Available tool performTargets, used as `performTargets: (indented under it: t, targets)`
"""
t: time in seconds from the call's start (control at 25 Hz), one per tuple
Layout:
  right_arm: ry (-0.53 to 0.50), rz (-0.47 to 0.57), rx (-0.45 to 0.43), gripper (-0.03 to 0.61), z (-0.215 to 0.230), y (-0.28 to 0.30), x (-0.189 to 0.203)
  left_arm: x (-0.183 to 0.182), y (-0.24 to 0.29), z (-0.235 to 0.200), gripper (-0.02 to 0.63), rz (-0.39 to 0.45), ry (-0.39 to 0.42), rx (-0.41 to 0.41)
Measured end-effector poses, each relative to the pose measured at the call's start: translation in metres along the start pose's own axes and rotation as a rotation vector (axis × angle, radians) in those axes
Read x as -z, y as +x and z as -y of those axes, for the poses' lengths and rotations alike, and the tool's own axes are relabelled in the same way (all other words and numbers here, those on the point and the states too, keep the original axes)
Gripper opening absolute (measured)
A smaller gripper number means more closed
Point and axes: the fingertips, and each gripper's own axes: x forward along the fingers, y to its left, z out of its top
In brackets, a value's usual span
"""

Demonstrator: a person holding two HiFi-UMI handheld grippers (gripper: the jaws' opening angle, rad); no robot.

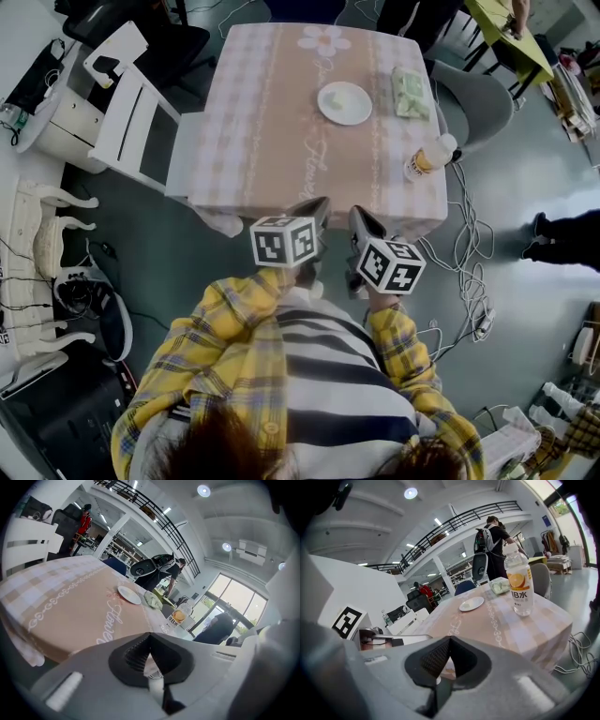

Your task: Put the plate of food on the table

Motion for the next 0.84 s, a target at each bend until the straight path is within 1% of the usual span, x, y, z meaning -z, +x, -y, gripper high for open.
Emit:
performTargets:
  t: [0.56,0.84]
  targets:
    - [-0.01,0.02,0.014,-0.003,-0.001,-0.019,0.004,0.007,-0.014,0.013,0.003,0.013,0.014,0.007]
    - [-0.031,0.031,-0.002,-0.003,-0.008,-0.014,-0.004,-0.002,-0.013,0.011,0.003,0.031,0.013,0.0]
